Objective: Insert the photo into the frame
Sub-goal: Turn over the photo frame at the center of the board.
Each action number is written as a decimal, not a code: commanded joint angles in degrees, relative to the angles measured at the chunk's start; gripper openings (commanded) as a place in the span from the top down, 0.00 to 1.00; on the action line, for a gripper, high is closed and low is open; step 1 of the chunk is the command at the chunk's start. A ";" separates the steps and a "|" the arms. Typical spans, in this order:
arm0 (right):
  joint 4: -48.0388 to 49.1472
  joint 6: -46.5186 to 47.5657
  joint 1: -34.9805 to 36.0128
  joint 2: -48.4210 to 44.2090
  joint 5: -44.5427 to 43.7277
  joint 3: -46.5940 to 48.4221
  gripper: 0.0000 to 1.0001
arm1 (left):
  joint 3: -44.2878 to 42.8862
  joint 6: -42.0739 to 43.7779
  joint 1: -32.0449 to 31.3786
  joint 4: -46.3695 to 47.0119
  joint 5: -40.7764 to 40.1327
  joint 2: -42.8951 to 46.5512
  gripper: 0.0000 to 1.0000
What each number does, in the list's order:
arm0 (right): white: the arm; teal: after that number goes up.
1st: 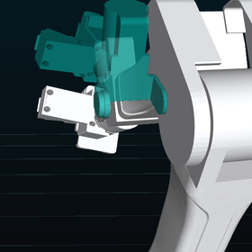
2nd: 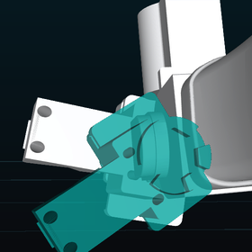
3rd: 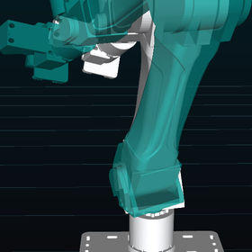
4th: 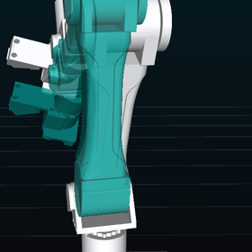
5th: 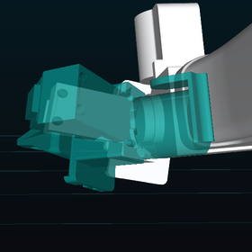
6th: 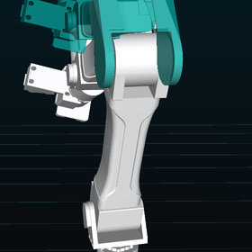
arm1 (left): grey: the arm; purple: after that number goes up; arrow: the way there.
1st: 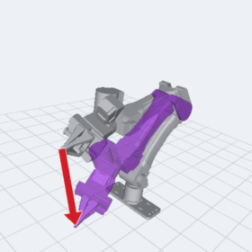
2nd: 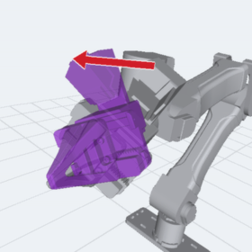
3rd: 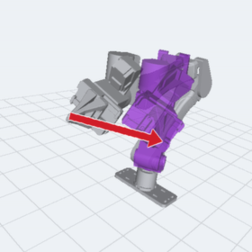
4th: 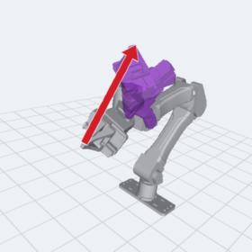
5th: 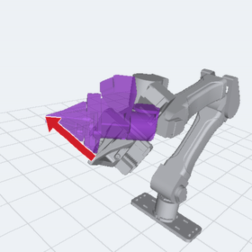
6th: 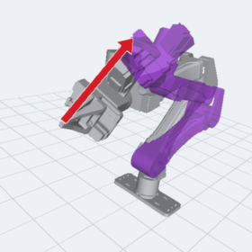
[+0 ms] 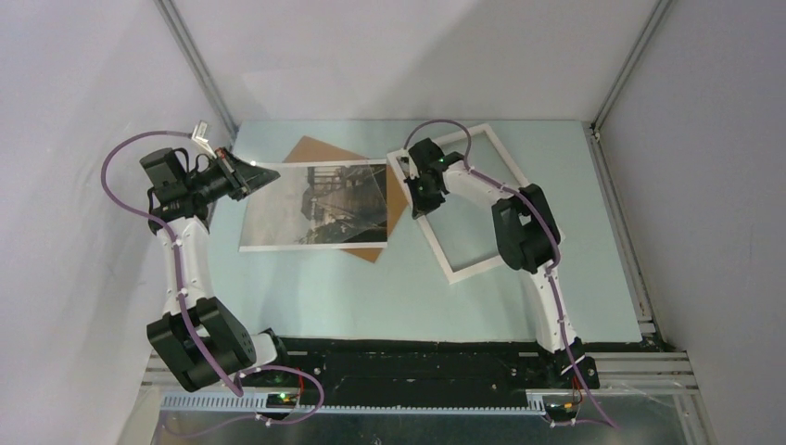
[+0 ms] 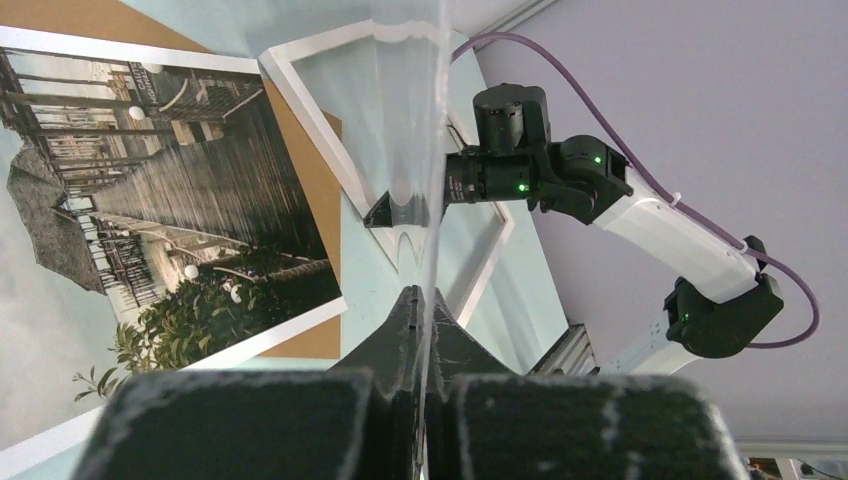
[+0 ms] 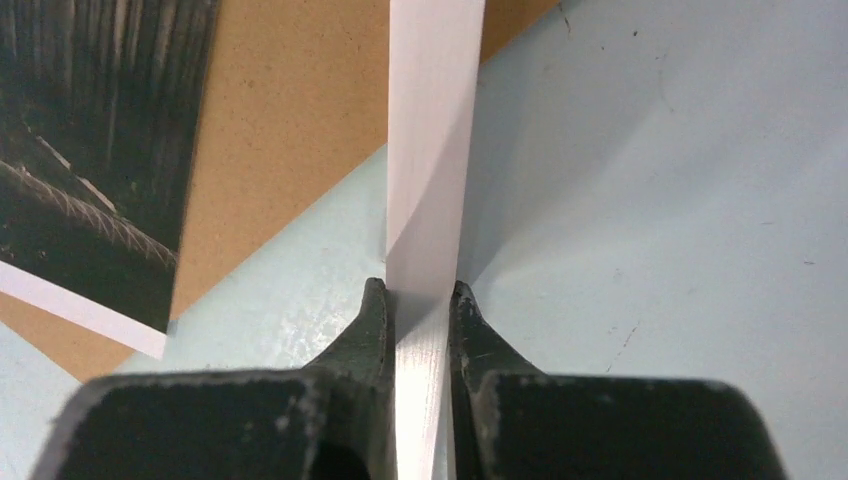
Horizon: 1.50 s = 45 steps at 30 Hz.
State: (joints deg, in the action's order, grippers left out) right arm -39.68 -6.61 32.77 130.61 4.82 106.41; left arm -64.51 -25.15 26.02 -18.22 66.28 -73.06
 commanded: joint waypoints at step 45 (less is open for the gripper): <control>85.12 -86.31 -23.66 -41.20 54.16 -40.65 1.00 | -2.24 4.09 -0.18 1.00 -5.13 0.19 1.00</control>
State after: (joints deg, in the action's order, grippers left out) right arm 42.35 -92.97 11.57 91.57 61.14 66.74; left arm -66.50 -22.74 26.11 -18.70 61.06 -75.59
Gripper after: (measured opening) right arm 0.253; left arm 0.006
